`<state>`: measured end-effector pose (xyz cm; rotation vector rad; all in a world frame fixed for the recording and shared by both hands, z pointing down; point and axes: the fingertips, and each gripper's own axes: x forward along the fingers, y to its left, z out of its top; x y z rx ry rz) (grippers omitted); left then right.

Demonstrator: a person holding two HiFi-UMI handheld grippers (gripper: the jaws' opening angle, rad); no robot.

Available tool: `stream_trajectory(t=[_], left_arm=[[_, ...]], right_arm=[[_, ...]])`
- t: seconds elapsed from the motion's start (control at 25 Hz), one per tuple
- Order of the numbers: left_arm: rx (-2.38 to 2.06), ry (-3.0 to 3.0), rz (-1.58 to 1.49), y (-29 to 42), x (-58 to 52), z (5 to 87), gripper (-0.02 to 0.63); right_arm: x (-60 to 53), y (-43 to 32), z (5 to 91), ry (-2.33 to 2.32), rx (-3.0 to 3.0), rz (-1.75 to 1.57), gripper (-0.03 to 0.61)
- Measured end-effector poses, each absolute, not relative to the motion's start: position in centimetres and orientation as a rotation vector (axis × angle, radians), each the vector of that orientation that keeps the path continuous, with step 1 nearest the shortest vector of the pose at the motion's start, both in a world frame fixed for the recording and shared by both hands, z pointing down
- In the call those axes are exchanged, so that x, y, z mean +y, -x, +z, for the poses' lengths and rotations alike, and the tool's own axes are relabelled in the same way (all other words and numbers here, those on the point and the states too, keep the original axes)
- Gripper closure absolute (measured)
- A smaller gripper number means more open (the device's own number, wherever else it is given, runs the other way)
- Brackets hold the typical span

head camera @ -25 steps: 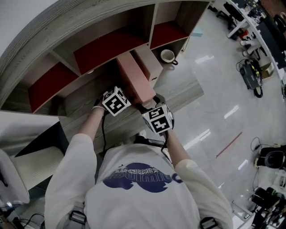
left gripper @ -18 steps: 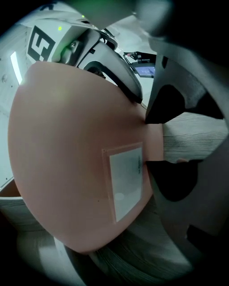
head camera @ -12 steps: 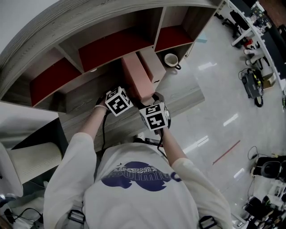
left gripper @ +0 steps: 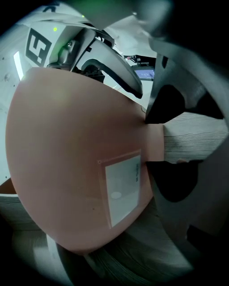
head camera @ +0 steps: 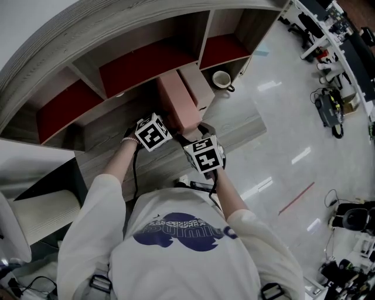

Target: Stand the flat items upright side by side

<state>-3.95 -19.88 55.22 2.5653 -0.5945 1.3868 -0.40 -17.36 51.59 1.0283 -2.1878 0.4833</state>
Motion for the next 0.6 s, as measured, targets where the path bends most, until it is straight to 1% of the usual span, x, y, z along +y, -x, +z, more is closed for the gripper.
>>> stream_trajectory(t=[0.16, 0.36, 0.48, 0.6], left_arm=[[-0.573, -2.563, 1.386, 3.8, -19.9, 55.2, 0.36], [-0.544, -2.566, 1.405, 3.7, -20.1, 55.2, 0.356], [-0.539, -2.563, 1.419, 3.8, -20.3, 55.2, 0.356], [-0.557, -2.564, 1.424, 3.8, -20.9, 55.1, 0.354]], right_arm=[[-16.4, -0.1, 52.0, -0.966, -2.161, 0.553, 0.272], [-16.4, -0.6, 52.2, -0.943, -2.118, 0.564, 0.309], [-16.8, -0.8, 52.2, -0.947, -2.097, 0.566, 0.344], [-17.2, -0.9, 52.1, -0.942, -2.086, 0.563, 0.347]])
